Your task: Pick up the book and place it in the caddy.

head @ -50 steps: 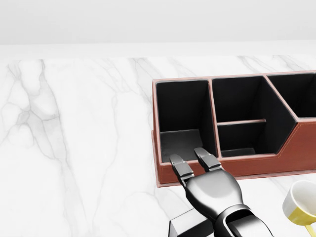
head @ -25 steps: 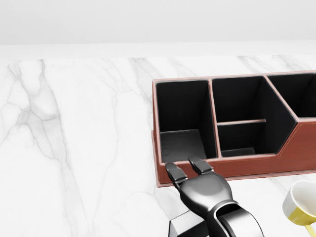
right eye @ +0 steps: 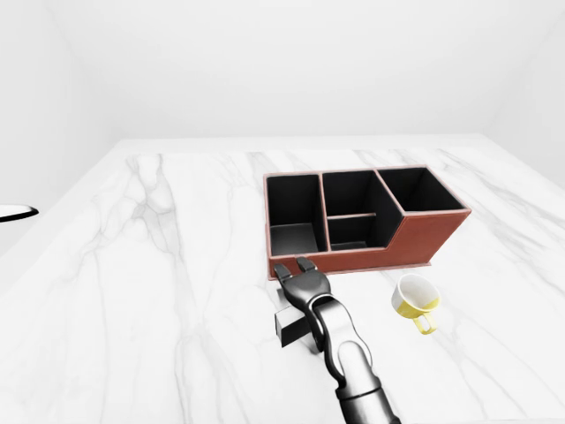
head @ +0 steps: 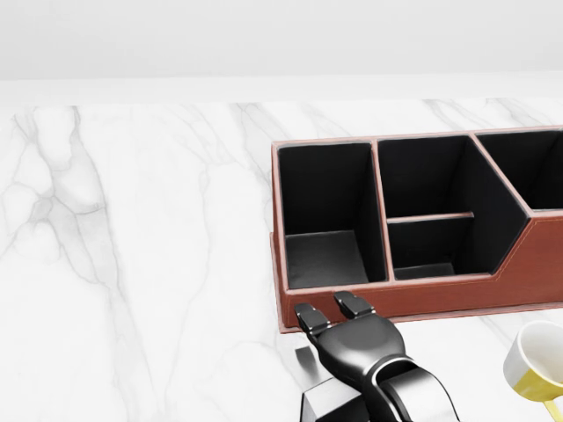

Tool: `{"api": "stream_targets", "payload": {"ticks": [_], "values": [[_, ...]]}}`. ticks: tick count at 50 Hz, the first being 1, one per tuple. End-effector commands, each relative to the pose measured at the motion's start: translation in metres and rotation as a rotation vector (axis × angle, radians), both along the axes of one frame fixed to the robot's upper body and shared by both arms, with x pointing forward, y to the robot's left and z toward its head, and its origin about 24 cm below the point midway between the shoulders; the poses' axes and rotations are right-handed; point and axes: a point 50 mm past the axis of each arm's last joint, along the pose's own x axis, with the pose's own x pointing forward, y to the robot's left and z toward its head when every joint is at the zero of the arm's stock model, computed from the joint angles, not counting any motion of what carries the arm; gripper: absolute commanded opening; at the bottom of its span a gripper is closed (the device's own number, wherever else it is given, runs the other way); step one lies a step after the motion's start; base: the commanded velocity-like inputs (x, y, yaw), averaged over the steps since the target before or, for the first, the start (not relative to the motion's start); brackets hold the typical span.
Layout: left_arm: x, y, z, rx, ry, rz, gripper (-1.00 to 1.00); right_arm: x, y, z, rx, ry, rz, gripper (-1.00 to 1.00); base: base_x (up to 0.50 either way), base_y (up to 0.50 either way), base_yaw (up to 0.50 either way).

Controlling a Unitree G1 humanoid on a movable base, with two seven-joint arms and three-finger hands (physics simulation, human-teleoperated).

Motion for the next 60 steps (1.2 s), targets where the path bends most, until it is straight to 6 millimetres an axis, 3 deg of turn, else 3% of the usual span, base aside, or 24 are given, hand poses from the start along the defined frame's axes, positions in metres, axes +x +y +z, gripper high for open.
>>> {"api": "stream_targets", "payload": {"ticks": [1,2,25,35,49,60], "values": [[0.0,0.0,-0.001,-0.002,0.003,0.001,1.0,0.001,0.0,-0.01,-0.024,0.025,0.001,0.5,0.0,0.0,0.0],[0.0,0.0,-0.001,-0.001,0.004,0.001,1.0,0.002,0.0,-0.009,-0.023,0.007,0.001,-1.0,0.0,0.0,0.0],[0.0,0.0,-0.001,0.0,0.005,0.001,1.0,0.01,0.004,0.014,0.01,-0.146,0.004,-1.0,0.0,0.0,0.0],[0.0,0.0,0.001,0.003,-0.003,-0.001,1.0,0.016,0.002,0.061,0.132,-0.204,0.009,-1.0,0.0,0.0,0.0],[0.0,0.0,-0.002,-0.002,0.006,0.0,1.0,0.014,-0.005,0.1,0.229,-0.352,0.023,-1.0,0.0,0.0,0.0],[-0.001,-0.001,0.001,0.003,-0.004,-0.001,1.0,0.008,-0.009,0.148,0.321,-0.545,0.066,-1.0,0.0,0.0,0.0]]}}
